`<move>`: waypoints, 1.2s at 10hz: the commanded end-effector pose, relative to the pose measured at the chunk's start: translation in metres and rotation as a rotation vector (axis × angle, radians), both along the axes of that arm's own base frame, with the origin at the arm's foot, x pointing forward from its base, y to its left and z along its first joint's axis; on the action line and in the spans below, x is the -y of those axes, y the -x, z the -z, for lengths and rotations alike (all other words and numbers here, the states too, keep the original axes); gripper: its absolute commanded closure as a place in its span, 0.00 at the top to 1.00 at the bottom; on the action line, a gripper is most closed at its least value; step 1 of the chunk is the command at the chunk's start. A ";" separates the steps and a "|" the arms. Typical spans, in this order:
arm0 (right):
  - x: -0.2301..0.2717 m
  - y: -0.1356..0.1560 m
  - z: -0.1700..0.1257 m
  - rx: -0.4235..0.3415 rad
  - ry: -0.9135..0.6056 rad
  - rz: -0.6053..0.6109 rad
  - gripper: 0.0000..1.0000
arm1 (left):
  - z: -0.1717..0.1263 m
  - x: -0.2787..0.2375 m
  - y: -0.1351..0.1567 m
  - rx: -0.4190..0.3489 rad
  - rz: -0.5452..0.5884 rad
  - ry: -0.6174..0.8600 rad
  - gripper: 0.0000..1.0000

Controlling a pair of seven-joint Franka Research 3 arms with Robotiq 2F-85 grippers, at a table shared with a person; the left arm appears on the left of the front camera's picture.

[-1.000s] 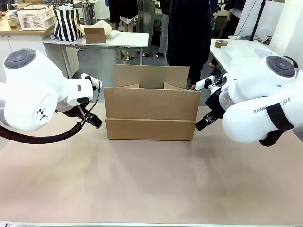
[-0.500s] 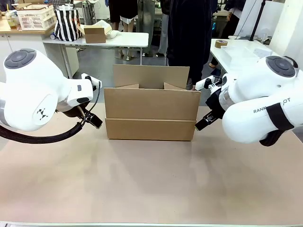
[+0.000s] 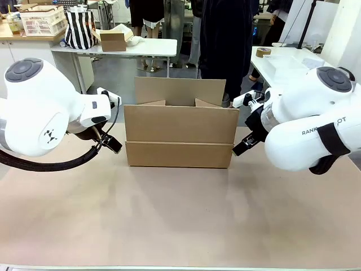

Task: Pack the gift set into the box.
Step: Place both hands on the side flaps of the Package Box and spread them outward.

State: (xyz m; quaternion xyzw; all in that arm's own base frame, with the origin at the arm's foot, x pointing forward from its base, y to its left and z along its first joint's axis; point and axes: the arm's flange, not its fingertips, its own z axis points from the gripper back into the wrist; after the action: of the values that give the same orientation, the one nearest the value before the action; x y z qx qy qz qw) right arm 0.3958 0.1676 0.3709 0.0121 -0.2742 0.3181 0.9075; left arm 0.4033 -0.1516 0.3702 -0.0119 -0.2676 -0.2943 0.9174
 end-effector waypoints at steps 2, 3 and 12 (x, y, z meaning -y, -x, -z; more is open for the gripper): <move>0.018 0.018 -0.062 -0.122 0.016 0.018 1.00 | -0.062 -0.010 0.020 -0.176 0.003 0.006 1.00; 0.033 0.037 -0.106 -0.127 0.029 0.086 1.00 | -0.104 -0.021 0.040 -0.145 0.010 0.082 1.00; 0.077 0.118 -0.194 -0.220 -0.403 -0.115 1.00 | -0.193 -0.044 0.122 -0.192 0.581 0.469 1.00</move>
State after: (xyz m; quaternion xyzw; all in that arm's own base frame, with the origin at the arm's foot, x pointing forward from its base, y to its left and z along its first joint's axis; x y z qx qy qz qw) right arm 0.2793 0.1038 0.5634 0.0994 -0.2758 0.3051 0.9061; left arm 0.2837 -0.1201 0.5606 -0.1742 -0.2664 -0.3903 0.8639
